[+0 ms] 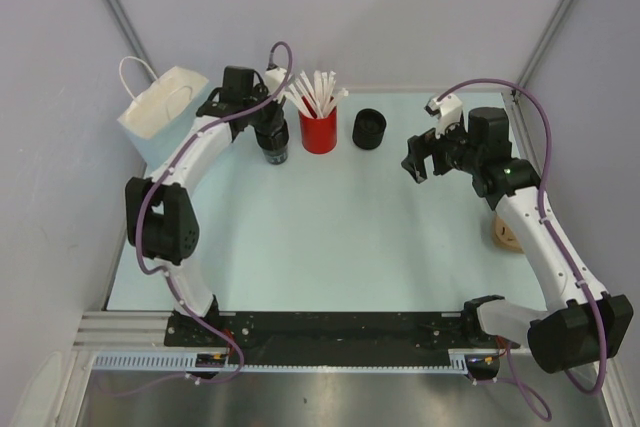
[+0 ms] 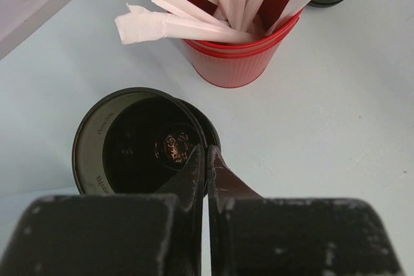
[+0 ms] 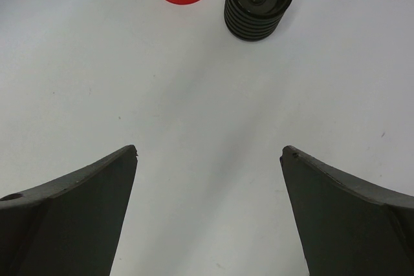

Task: Pack the takeout coffee

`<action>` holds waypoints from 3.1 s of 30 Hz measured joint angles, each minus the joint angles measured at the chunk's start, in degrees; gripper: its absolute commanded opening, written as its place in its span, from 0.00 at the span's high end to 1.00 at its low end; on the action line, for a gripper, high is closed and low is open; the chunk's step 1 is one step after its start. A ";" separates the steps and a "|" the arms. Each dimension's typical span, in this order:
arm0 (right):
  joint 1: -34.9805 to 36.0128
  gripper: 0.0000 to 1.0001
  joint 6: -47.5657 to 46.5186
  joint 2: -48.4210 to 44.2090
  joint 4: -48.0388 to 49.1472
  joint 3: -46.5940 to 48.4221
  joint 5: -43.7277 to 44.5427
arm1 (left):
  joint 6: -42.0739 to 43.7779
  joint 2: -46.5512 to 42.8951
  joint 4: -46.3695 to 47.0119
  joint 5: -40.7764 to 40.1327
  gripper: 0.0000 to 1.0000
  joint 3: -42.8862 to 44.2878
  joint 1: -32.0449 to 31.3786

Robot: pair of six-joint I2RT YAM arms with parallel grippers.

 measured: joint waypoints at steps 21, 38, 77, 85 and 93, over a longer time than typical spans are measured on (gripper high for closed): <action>0.31 0.00 -0.17 1.05 0.02 -0.02 0.68 | 1.20 -4.02 -1.11 -2.58 1.00 2.54 -1.31; 0.35 0.00 -0.15 1.05 0.22 -0.04 2.10 | 3.56 -15.52 -5.70 -2.75 1.00 6.25 -7.69; -3.45 0.00 2.32 1.25 3.67 -0.09 12.96 | 2.40 -11.96 6.08 -6.80 1.00 -18.91 -33.81; -4.59 0.00 2.82 1.29 3.69 -0.09 14.29 | 0.52 -7.80 9.27 -6.80 1.00 -19.47 -36.33; -4.63 0.00 2.84 1.29 3.69 -0.11 14.38 | -0.87 -5.73 10.56 -6.93 1.00 -19.93 -37.51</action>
